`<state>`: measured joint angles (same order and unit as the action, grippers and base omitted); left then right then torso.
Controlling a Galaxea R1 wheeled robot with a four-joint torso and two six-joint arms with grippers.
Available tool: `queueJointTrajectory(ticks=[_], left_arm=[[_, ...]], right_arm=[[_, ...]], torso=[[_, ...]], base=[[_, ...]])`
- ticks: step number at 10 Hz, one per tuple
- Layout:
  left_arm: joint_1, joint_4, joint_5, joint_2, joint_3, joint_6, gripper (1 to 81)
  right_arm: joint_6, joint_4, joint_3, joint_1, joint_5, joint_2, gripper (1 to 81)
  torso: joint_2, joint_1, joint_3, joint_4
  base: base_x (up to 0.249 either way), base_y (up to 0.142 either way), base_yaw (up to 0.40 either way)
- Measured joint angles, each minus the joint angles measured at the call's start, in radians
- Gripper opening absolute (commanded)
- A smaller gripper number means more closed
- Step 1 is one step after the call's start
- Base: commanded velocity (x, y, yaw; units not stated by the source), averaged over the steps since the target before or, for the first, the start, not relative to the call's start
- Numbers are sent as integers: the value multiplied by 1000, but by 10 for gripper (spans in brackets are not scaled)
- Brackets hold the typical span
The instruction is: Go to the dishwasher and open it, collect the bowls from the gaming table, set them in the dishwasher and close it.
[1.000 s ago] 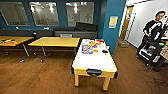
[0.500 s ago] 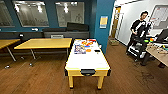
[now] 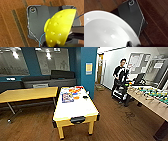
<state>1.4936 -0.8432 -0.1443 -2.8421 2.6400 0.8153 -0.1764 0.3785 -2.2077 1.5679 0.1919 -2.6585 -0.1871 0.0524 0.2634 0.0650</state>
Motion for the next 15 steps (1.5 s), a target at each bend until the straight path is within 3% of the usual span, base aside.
queueJointTrajectory(ticks=[10, 13, 15], left_arm=[[2, 0, 2, -9, 1, -3, 10], [6, 0, 3, -8, 1, -3, 10], [11, 0, 3, -8, 1, -3, 10]], right_arm=[[0, 0, -71, 3, -4, -44, 10], [0, 0, -71, 9, -6, -48, 10], [0, 0, -71, 16, -9, -48, 10]], torso=[[0, 0, -3, 0], [0, 0, -69, 0], [-1, -1, -84, 0]], base=[[0, 0, -400], [0, 0, -400], [0, 0, -400]])
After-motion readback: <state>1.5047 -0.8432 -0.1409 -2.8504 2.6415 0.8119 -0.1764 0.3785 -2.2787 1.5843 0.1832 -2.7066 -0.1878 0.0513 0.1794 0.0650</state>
